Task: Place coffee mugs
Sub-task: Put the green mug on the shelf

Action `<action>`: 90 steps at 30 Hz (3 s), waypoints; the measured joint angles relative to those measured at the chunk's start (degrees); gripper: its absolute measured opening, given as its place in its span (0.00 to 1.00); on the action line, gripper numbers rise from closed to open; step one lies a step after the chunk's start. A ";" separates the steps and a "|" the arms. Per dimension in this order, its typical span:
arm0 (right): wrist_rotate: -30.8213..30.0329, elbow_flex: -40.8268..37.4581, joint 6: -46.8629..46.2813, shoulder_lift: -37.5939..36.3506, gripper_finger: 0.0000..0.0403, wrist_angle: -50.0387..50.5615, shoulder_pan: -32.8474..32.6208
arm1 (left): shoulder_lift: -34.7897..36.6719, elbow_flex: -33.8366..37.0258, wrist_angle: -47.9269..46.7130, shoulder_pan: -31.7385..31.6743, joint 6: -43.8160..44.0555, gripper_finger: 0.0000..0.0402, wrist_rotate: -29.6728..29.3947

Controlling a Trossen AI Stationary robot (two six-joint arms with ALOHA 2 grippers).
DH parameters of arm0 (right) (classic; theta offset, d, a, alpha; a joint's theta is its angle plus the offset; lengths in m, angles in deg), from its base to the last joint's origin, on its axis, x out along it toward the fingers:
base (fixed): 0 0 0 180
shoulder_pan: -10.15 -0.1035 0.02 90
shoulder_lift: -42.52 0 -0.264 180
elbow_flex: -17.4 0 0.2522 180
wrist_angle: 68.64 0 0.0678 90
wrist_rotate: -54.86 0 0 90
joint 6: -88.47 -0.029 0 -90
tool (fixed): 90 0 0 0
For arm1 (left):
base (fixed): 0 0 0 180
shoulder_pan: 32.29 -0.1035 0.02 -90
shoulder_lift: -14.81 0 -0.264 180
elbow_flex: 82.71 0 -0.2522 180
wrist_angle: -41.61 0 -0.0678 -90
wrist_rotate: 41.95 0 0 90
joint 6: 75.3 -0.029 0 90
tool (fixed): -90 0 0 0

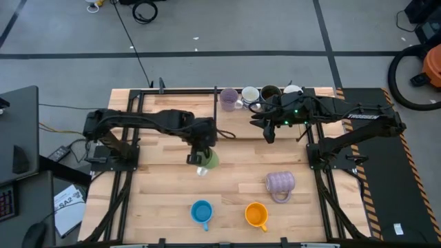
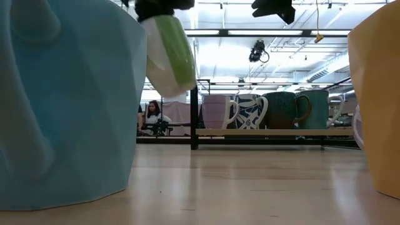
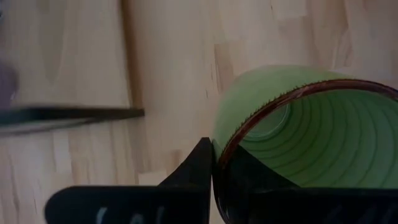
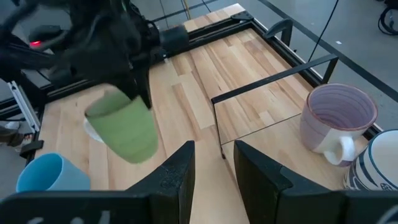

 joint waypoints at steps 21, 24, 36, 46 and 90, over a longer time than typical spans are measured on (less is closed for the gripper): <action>0.00 0.02 0.04 0.02 0.29 -0.02 0.00 | -12.36 0.00 7.57 0.41 -10.39 0.09 -0.94; 0.00 0.02 0.04 0.02 0.29 -0.02 0.00 | -12.57 0.02 7.58 0.41 -10.40 0.09 -2.51; 0.00 0.02 0.04 0.04 0.29 -0.02 0.00 | -13.67 0.04 9.11 0.44 -10.44 0.11 -3.91; 0.00 0.02 0.07 0.04 0.29 -0.02 0.00 | -14.03 0.04 9.80 0.45 -10.41 0.11 -4.02; 2.94 0.07 10.82 1.24 0.29 -3.52 -2.79 | 6.28 0.00 2.49 2.48 8.66 0.32 -6.24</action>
